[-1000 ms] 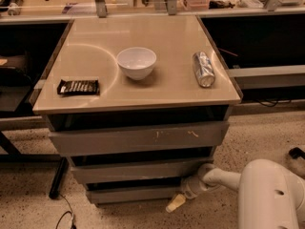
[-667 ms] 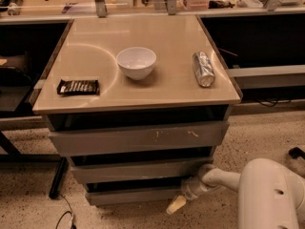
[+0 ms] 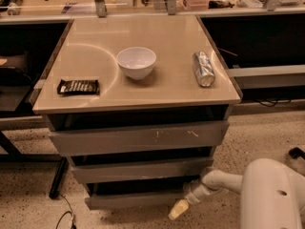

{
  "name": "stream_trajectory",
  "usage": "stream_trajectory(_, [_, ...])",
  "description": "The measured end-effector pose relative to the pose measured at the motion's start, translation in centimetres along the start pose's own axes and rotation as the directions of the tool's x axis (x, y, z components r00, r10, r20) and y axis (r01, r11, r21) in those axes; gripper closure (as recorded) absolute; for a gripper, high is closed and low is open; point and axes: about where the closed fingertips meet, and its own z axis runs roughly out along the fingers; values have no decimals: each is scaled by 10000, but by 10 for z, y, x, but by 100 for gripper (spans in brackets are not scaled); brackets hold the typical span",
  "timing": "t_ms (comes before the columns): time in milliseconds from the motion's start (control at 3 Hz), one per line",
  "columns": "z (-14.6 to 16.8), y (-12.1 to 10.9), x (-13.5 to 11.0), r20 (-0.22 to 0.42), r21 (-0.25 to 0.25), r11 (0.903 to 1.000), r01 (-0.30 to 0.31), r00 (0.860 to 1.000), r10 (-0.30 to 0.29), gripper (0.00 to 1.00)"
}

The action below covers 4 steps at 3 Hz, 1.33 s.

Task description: Open bottom drawer

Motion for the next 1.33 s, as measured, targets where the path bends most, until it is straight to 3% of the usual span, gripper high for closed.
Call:
stream_trajectory(333, [-2,1,-1,0,0,10000,0,10000,0,0])
stream_trajectory(667, [-21,32,29,-229,-627,9980,-97,9997,83,0])
stream_trajectory(1333, [-13,36,30,-318,-937,9956,-12,9995,-18,0])
